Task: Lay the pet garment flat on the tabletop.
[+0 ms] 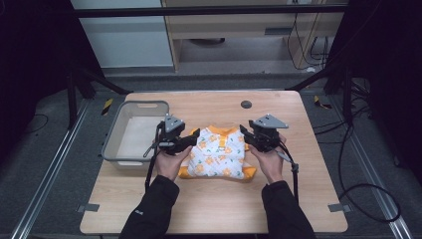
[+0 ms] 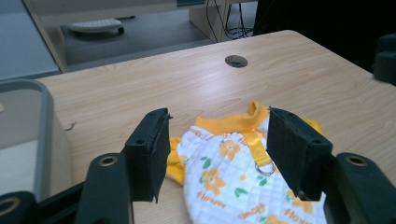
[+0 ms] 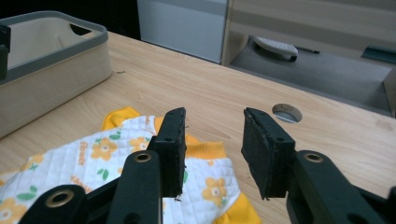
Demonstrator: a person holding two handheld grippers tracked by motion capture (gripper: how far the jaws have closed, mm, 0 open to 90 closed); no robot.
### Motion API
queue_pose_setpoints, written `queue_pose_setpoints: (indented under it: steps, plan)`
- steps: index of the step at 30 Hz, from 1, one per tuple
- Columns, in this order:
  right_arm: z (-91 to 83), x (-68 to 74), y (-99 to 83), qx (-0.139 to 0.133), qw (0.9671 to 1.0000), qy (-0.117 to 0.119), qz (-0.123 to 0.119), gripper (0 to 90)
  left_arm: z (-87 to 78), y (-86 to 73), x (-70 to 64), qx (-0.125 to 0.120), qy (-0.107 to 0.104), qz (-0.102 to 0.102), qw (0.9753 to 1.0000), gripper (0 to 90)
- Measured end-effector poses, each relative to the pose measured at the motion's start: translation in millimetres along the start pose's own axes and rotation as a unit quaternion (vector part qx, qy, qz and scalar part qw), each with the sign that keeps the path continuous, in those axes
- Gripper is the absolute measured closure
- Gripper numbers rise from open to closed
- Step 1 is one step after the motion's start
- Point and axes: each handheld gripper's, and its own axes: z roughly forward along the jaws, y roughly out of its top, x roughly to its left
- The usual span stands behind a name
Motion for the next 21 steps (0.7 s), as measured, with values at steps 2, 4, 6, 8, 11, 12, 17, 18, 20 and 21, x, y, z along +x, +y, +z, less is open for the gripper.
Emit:
queue_pose_setpoints:
  steps: [2,4,6,8,11,12,17,18,20,21]
  plan:
    - [-10.3,-2.5,-0.7,-0.004,0.9999,0.004,-0.008,54.2,-7.1,-3.2,2.7,-0.001,-0.006,0.005,1.0,35.7]
    - [-23.2,-4.6,-1.1,-0.003,0.9998,0.01,-0.017,51.4,-21.9,-7.3,6.9,0.001,-0.013,0.019,0.9997,34.8]
    - [-35.9,-6.2,-2.7,-0.007,0.9996,0.015,-0.022,48.7,-26.9,-8.9,8.2,0.002,-0.02,0.02,0.9996,32.5]
    - [-46.3,-7.6,-5.5,-0.004,0.9994,0.027,-0.021,46.0,-36.5,-13.9,10.0,0.004,-0.023,0.028,0.9993,31.5]
    - [-59.1,-6.4,-12.8,0.003,0.9989,0.036,-0.028,43.6,-51.8,-30.4,11.2,0.022,-0.029,0.05,0.9981,30.4]
    - [-59.1,-6.4,-12.8,0.003,0.9989,0.036,-0.028,43.6,-51.8,-30.4,11.2,0.022,-0.029,0.05,0.9981,30.3]
    - [-73.1,1.5,-33.9,0.012,0.9979,0.06,-0.021,41.4,-62.1,-58.1,7.6,0.045,-0.04,0.067,0.9959,30.2]
    - [-75.1,5.6,-43.4,0.017,0.9972,0.07,-0.021,40.9,-62.5,-61.9,7.3,0.046,-0.043,0.066,0.9958,30.2]
    - [-75.6,10.3,-54.7,0.029,0.9962,0.08,-0.018,40.2,-61.9,-76.6,7.0,0.06,-0.046,0.069,0.9948,30.5]
    - [-75.6,10.3,-54.7,0.029,0.9962,0.08,-0.018,40.2,-61.9,-76.6,7.0,0.06,-0.046,0.069,0.9948,30.9]
